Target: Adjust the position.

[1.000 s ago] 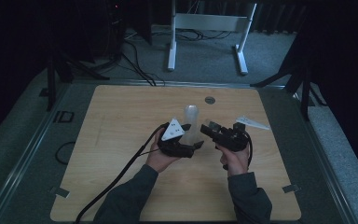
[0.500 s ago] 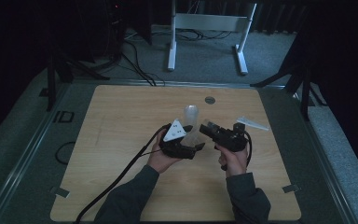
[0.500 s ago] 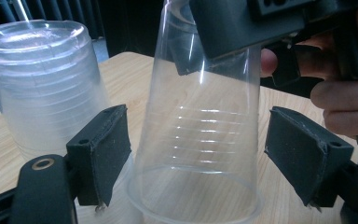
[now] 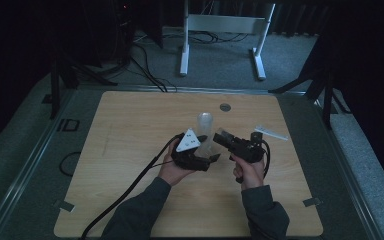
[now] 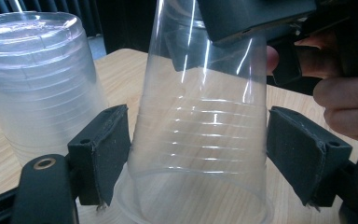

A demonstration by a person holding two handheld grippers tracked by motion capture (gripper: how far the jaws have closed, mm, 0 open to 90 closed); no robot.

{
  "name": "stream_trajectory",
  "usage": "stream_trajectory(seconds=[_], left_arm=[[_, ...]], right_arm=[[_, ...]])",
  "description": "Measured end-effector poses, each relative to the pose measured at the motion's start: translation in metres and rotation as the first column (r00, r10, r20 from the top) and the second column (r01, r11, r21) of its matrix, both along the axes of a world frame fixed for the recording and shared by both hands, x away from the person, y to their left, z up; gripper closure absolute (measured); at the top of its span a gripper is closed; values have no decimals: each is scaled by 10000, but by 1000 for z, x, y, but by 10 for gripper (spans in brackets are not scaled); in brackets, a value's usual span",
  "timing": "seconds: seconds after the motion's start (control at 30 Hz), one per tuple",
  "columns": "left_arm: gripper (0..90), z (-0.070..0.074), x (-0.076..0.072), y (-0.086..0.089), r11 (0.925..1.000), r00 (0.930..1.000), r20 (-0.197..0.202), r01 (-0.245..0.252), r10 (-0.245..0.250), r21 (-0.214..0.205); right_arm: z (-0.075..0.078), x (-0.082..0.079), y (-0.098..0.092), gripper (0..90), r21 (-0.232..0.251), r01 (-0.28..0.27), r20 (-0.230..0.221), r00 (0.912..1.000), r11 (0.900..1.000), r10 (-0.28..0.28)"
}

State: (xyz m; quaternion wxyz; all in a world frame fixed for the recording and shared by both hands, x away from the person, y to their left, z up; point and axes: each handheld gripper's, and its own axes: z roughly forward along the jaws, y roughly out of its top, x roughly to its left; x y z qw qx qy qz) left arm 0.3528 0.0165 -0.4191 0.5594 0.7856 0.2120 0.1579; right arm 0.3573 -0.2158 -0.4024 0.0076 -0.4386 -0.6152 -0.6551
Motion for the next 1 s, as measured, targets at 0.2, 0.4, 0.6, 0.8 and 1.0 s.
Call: stream_trajectory(seconds=[0.2,0.4,0.6,0.8,1.0], left_arm=[[223,-1,0,-1,10000,10000,-16,3,-3,43],[237,-3,0,-1,9999,10000,-81,-27,28,162],[237,-3,0,-2,9999,10000,-56,-40,41,140],[248,-4,0,-3,9997,9999,-115,-92,94,240],[269,-5,-1,-4,9995,9999,-82,-56,58,321]], right_arm=[[0,0,-1,418,170,-45,-35,10000,9998,45],[-1,0,-2,418,334,-68,-117,9999,9994,72],[-1,1,-3,418,465,-43,-136,9999,9989,49],[-1,1,-3,418,463,-43,-135,9999,9989,50],[-3,1,-4,416,431,-63,-158,9999,9991,70]])
